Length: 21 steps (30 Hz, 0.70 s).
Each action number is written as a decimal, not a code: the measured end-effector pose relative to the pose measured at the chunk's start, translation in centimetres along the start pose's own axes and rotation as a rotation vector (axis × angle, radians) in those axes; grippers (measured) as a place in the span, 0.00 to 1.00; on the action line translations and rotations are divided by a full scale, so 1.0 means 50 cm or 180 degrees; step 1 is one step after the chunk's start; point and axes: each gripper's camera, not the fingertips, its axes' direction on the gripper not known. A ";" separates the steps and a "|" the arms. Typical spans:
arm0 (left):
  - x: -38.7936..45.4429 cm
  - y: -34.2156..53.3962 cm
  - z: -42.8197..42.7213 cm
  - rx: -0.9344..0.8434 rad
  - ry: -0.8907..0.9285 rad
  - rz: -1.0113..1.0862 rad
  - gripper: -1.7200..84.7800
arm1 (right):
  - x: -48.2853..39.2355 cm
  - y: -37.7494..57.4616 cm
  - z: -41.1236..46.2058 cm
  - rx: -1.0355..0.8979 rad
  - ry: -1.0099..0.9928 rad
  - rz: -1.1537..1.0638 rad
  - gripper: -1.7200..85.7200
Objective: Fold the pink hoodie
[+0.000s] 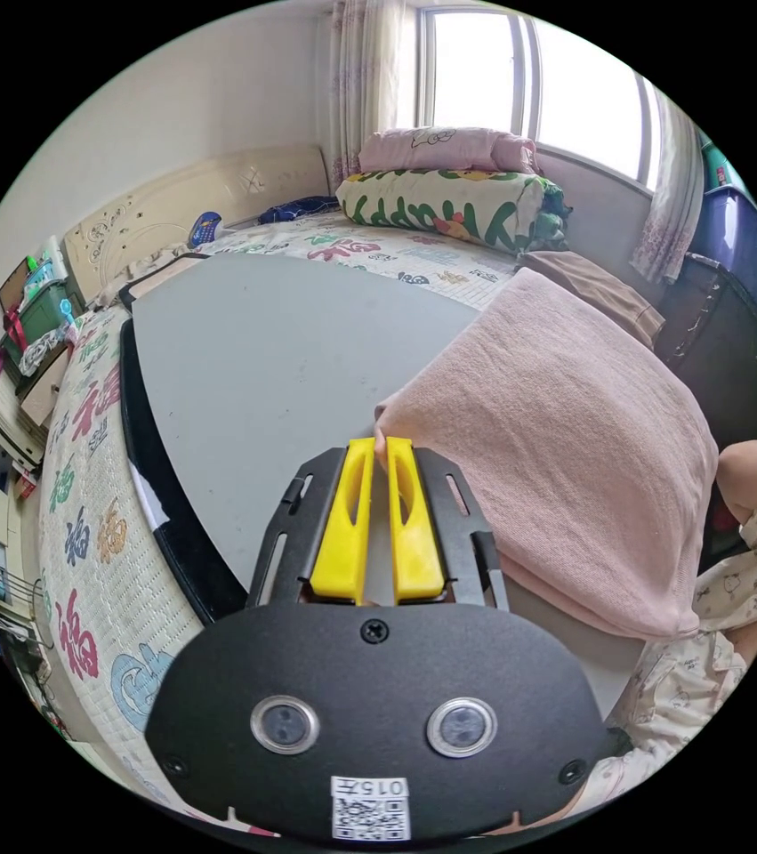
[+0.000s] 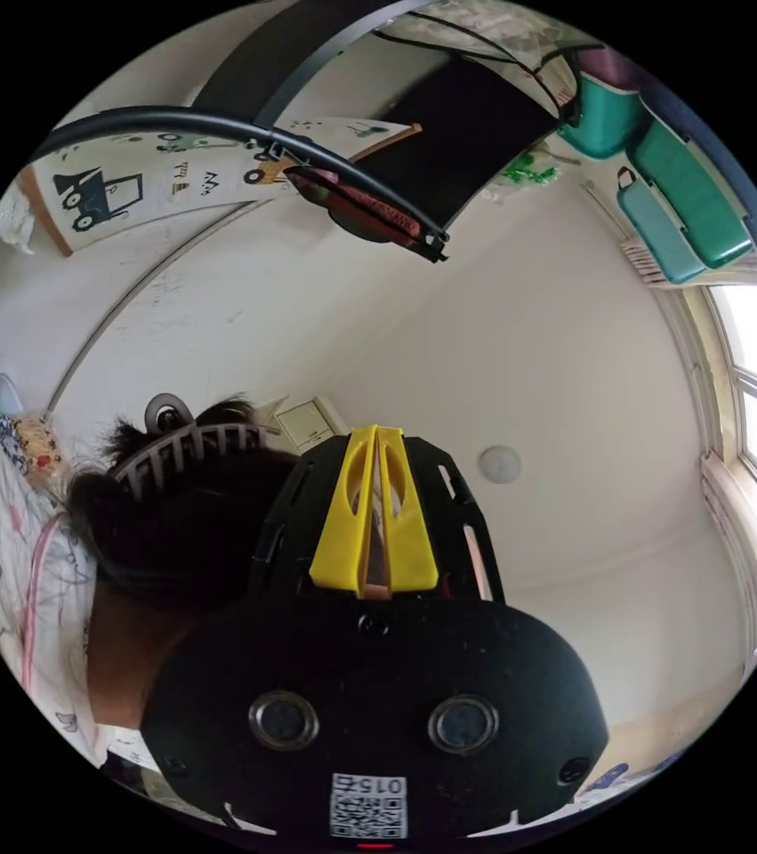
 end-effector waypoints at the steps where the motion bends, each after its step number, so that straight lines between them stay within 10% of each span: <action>1: 0.003 0.000 -0.002 0.0001 0.0000 0.0000 0.03 | -0.020 0.004 0.001 0.0035 -0.0012 -0.0037 0.01; 13: 0.028 0.000 -0.043 0.0011 -0.0025 0.0011 0.03 | -0.031 0.190 0.131 -0.0808 -0.0736 0.1692 0.01; 21: -0.014 0.031 -0.151 0.0293 0.0589 -0.0776 0.02 | -0.051 0.286 0.186 -0.1138 -0.0240 0.1592 0.01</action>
